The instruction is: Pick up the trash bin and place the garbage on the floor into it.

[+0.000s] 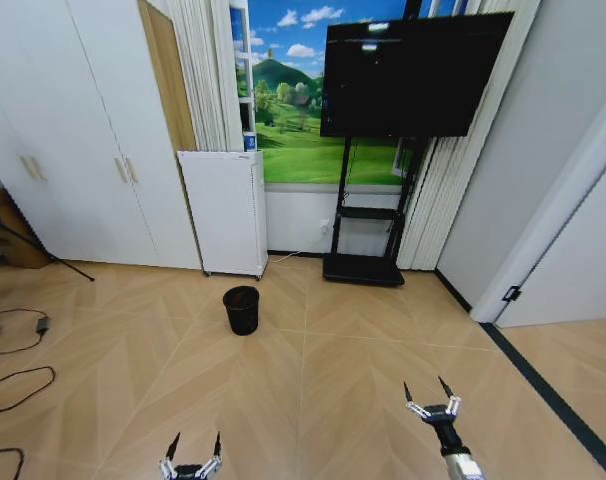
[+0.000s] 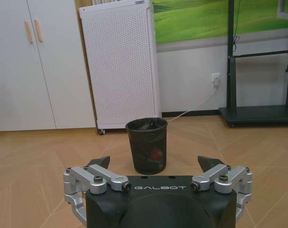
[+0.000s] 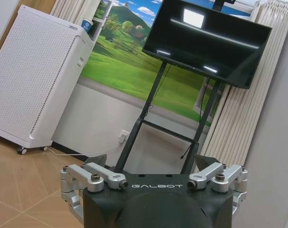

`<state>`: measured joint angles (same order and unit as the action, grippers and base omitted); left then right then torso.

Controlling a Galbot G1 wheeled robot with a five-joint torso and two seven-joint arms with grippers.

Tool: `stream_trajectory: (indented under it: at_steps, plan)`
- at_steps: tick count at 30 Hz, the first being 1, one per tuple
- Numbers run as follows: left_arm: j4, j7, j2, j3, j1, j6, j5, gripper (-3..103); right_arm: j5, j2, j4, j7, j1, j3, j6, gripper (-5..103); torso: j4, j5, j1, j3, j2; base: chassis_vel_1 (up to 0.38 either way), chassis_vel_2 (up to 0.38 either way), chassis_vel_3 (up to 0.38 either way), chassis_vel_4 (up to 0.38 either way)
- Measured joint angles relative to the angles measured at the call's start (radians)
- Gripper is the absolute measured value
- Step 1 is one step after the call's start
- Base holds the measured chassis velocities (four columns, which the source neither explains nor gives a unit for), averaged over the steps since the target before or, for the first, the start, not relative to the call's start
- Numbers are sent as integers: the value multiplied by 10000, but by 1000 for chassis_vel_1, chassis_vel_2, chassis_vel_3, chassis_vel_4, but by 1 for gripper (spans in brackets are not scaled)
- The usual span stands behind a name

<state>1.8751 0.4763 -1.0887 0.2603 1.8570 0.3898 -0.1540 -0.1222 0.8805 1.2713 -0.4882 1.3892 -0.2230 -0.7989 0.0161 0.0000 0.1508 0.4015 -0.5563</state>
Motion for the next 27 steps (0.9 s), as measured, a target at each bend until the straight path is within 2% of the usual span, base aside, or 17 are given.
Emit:
stream_trajectory:
  at_steps: [6, 13, 20, 23, 25, 26, 27]
  plan:
    - [-124, -75, 41, -137, -79, 92, 22, 100, 12, 35, 74, -3, 95, -61, 0, 100, 0, 0, 67, 132, -194, 0, 0, 0, 0]
    - [-188, -97, 134, -240, -102, -131, -31, 100, 8, 110, 7, -13, 117, -99, 0, 100, 0, 0, 77, 153, -226, 0, 0, 0, 0]
    - [-372, -11, 181, -305, -251, 68, 7, 100, -64, 174, -36, -16, 60, -58, -1, 100, -2, 0, 77, 154, -225, 0, 0, 0, 0]
    - [-400, -3, 207, -305, -312, 100, 29, 100, -401, 137, 104, 26, 97, -27, -1, 100, -1, 0, 76, 152, -221, 0, 0, 0, 0]
    - [-380, 41, 303, -301, -381, 100, -26, 100, -1299, 25, 528, 113, 80, 81, 143, 100, 0, 0, 74, 149, -216, 0, 0, 0, 0]
    - [-380, 41, 303, -301, -381, 100, -26, 100, -1299, 25, 528, 113, 80, 81, 143, 100, 0, 0, 74, 149, -216, 0, 0, 0, 0]
    - [-324, 82, 386, -290, -407, 83, -101, 100, -1694, -36, 750, 90, 39, 130, 310, 100, 0, 0, 74, 149, -215, 0, 0, 0, 0]
